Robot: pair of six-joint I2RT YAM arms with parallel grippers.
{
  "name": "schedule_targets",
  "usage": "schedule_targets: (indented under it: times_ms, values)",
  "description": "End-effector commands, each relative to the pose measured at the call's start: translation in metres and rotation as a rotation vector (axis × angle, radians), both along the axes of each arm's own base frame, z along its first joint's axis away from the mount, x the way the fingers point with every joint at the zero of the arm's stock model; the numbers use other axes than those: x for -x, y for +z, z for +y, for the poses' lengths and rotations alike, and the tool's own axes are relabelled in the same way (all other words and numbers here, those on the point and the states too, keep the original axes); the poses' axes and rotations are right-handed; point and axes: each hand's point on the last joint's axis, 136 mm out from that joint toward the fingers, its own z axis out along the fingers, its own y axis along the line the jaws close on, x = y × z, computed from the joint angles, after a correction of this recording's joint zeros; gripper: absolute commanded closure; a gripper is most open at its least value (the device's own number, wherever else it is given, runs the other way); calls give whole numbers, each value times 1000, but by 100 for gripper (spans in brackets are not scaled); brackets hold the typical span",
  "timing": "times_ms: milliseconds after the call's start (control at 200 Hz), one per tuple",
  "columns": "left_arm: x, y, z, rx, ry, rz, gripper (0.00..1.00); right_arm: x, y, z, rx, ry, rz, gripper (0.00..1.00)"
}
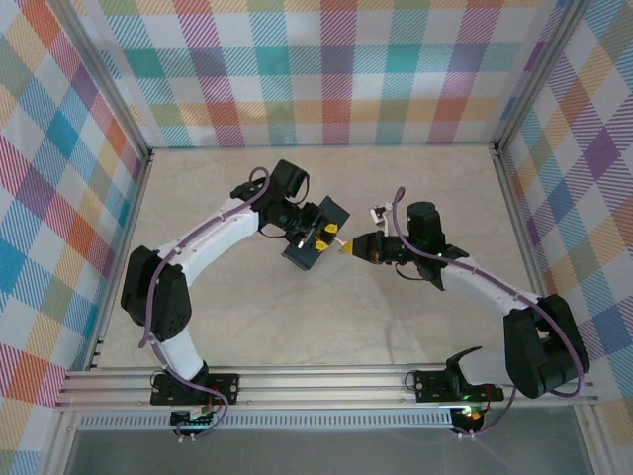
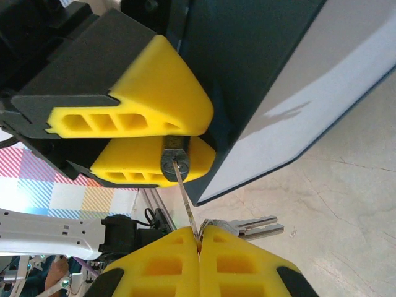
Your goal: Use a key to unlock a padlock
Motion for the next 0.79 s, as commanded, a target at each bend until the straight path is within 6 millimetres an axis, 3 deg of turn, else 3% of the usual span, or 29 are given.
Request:
schedule_targets:
  times_ms: [0,790]
  values:
    - [-2,28,1,62,11,-66,89,-2,11,5,-25,23,-39,100]
    - [-1,27,3,74,26,-64,91,-11,15,16,-44,21,-40,100]
